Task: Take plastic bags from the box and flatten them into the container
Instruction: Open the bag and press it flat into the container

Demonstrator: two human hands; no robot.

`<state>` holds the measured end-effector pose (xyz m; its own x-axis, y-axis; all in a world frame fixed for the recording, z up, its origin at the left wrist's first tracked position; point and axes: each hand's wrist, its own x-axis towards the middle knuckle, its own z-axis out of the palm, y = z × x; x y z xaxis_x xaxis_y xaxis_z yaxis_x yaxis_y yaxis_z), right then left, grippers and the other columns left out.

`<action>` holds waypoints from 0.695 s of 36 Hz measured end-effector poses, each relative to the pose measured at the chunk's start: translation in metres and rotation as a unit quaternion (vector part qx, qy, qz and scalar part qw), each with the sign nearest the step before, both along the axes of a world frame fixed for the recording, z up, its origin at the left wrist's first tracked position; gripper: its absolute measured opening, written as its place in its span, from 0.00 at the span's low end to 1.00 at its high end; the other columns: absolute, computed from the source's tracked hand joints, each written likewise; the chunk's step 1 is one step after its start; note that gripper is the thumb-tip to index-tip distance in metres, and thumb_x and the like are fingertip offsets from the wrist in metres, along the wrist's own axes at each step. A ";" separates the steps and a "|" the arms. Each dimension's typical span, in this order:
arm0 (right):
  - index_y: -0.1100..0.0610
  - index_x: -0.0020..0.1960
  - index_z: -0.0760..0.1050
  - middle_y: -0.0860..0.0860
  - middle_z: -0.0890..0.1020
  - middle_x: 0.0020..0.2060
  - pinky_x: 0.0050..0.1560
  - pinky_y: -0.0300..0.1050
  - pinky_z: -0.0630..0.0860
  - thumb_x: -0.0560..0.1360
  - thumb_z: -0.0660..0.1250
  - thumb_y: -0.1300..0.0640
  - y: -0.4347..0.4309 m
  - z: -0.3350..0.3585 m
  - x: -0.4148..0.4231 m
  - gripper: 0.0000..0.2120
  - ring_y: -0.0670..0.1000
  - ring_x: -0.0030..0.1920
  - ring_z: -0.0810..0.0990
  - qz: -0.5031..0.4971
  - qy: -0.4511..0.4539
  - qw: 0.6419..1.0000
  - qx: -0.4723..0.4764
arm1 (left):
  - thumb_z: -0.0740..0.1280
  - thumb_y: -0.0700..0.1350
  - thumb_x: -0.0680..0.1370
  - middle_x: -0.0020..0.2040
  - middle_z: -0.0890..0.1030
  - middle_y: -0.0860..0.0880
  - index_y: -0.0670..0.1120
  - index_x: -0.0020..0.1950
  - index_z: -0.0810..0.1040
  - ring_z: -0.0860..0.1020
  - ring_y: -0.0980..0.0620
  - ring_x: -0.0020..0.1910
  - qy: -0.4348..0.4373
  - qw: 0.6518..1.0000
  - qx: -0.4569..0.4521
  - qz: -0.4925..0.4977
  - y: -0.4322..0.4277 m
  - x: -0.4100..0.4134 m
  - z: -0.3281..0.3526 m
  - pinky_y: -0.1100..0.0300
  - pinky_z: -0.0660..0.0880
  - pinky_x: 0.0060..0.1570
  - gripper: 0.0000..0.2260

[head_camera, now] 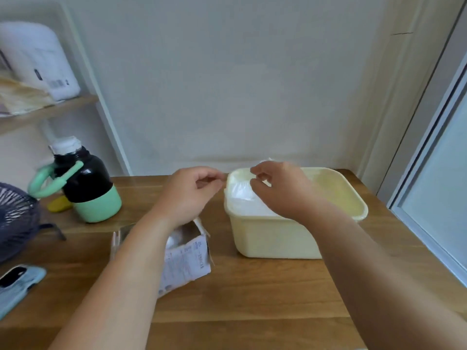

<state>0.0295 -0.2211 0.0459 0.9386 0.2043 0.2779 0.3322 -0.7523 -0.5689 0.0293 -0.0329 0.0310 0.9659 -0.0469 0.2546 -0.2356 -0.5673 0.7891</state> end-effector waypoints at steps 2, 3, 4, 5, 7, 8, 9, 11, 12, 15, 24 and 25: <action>0.55 0.63 0.76 0.47 0.80 0.56 0.49 0.28 0.64 0.78 0.62 0.56 0.019 -0.003 -0.008 0.15 0.41 0.53 0.74 0.029 -0.008 0.999 0.019 | 0.69 0.45 0.78 0.48 0.81 0.61 0.54 0.52 0.81 0.78 0.65 0.49 0.016 0.999 0.026 0.019 0.018 -0.014 -0.003 0.72 0.72 0.49 0.06; 0.56 0.63 0.76 0.48 0.80 0.56 0.49 0.29 0.65 0.78 0.62 0.56 0.029 -0.004 -0.012 0.14 0.41 0.52 0.74 0.043 -0.012 0.999 0.026 | 0.68 0.45 0.78 0.49 0.81 0.61 0.55 0.53 0.81 0.78 0.65 0.49 0.025 0.998 0.042 0.029 0.027 -0.021 -0.004 0.70 0.72 0.50 0.06; 0.56 0.62 0.76 0.48 0.81 0.55 0.50 0.31 0.67 0.78 0.62 0.55 0.039 -0.006 -0.015 0.14 0.42 0.51 0.75 0.056 -0.015 0.998 0.034 | 0.68 0.46 0.78 0.49 0.81 0.61 0.55 0.53 0.80 0.78 0.65 0.50 0.035 0.997 0.056 0.040 0.035 -0.028 -0.006 0.69 0.73 0.50 0.06; 0.56 0.61 0.77 0.48 0.81 0.54 0.51 0.33 0.69 0.78 0.62 0.55 0.050 -0.009 -0.019 0.14 0.43 0.51 0.76 0.067 -0.013 0.997 0.044 | 0.68 0.47 0.78 0.50 0.81 0.62 0.56 0.54 0.80 0.78 0.65 0.50 0.042 0.995 0.068 0.052 0.043 -0.035 -0.008 0.68 0.73 0.50 0.07; 0.55 0.60 0.78 0.47 0.81 0.50 0.52 0.37 0.73 0.77 0.63 0.54 0.069 -0.018 -0.023 0.13 0.45 0.50 0.78 0.082 0.000 0.995 0.064 | 0.68 0.47 0.78 0.51 0.80 0.61 0.55 0.57 0.80 0.77 0.63 0.51 0.053 0.989 0.114 0.074 0.056 -0.048 -0.011 0.66 0.74 0.52 0.08; 0.55 0.59 0.78 0.46 0.81 0.48 0.52 0.38 0.74 0.77 0.64 0.54 0.076 -0.023 -0.024 0.12 0.45 0.49 0.78 0.090 0.007 0.994 0.069 | 0.67 0.47 0.79 0.52 0.80 0.60 0.55 0.58 0.80 0.77 0.61 0.52 0.060 0.983 0.150 0.084 0.060 -0.053 -0.012 0.63 0.74 0.53 0.09; 0.55 0.57 0.79 0.45 0.80 0.46 0.51 0.38 0.75 0.77 0.64 0.55 0.084 -0.029 -0.025 0.11 0.46 0.48 0.78 0.097 0.014 0.993 0.067 | 0.67 0.47 0.79 0.54 0.80 0.58 0.55 0.59 0.79 0.77 0.58 0.52 0.071 0.974 0.192 0.094 0.065 -0.057 -0.013 0.59 0.75 0.54 0.10; 0.54 0.57 0.79 0.46 0.80 0.46 0.49 0.42 0.76 0.77 0.63 0.57 0.094 -0.040 -0.024 0.10 0.47 0.47 0.78 0.106 0.035 0.993 0.039 | 0.66 0.48 0.78 0.56 0.80 0.55 0.54 0.62 0.78 0.77 0.55 0.52 0.103 0.948 0.284 0.100 0.069 -0.061 -0.015 0.55 0.76 0.53 0.12; 0.54 0.57 0.78 0.47 0.81 0.47 0.47 0.42 0.76 0.76 0.63 0.58 0.099 -0.044 -0.024 0.11 0.47 0.46 0.78 0.109 0.047 0.993 0.021 | 0.66 0.49 0.79 0.56 0.79 0.54 0.54 0.62 0.77 0.77 0.53 0.52 0.120 0.934 0.322 0.099 0.070 -0.063 -0.016 0.55 0.75 0.51 0.12; 0.54 0.61 0.78 0.48 0.81 0.49 0.45 0.37 0.72 0.75 0.61 0.63 0.109 -0.055 -0.023 0.16 0.48 0.46 0.77 0.112 0.065 0.992 -0.013 | 0.65 0.51 0.79 0.54 0.80 0.53 0.55 0.60 0.78 0.77 0.52 0.51 0.143 0.905 0.391 0.091 0.070 -0.062 -0.019 0.56 0.75 0.46 0.11; 0.54 0.63 0.77 0.45 0.76 0.43 0.36 0.29 0.65 0.75 0.60 0.66 0.108 -0.065 -0.015 0.19 0.44 0.42 0.73 0.124 0.063 0.990 -0.015 | 0.62 0.50 0.80 0.32 0.75 0.53 0.52 0.31 0.74 0.75 0.53 0.34 0.058 0.906 0.403 0.115 0.075 -0.051 -0.042 0.58 0.66 0.30 0.17; 0.54 0.62 0.77 0.44 0.76 0.43 0.35 0.27 0.64 0.75 0.60 0.65 0.108 -0.066 -0.014 0.19 0.44 0.42 0.73 0.126 0.060 0.990 -0.013 | 0.62 0.50 0.80 0.32 0.76 0.52 0.51 0.32 0.76 0.75 0.52 0.35 0.041 0.921 0.369 0.116 0.076 -0.051 -0.045 0.56 0.69 0.30 0.16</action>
